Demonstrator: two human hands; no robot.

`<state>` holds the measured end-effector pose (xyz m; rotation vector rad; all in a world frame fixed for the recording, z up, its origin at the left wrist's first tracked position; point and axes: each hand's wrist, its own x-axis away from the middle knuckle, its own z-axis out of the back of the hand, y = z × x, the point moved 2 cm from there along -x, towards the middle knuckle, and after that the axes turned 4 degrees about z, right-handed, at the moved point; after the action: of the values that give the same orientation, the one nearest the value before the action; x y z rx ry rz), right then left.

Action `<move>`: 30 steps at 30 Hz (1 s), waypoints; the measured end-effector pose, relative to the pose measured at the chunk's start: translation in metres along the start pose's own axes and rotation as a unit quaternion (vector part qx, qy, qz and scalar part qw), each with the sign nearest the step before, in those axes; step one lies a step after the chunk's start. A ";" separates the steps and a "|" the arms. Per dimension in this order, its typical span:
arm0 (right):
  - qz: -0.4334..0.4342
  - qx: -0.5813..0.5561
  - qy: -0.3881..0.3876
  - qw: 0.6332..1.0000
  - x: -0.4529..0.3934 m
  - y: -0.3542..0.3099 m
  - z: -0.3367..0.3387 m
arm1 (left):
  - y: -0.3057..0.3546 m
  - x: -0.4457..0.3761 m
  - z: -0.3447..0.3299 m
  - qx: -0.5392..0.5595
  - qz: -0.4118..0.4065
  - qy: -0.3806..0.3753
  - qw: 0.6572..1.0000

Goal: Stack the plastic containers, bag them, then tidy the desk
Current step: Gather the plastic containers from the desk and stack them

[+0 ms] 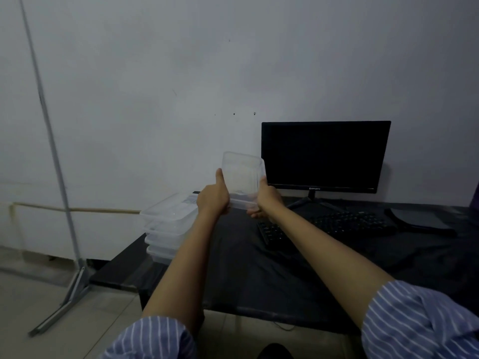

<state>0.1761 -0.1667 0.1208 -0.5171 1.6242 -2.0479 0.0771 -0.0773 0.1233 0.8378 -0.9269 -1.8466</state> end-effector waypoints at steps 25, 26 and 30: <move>0.151 0.066 -0.102 0.981 0.008 -0.017 -0.106 | -0.072 -0.047 0.123 -0.045 0.102 0.162 0.980; 0.147 0.062 -0.102 0.982 0.006 -0.016 -0.106 | -0.073 -0.048 0.123 -0.047 0.102 0.157 0.981; 0.142 0.054 -0.106 0.983 0.007 -0.013 -0.109 | -0.078 -0.050 0.123 -0.055 0.113 0.149 0.981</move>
<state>0.1076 -0.0813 0.1083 -0.4231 1.3678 -1.7926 -0.0371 0.0261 0.1256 0.8735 -0.6927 -1.5124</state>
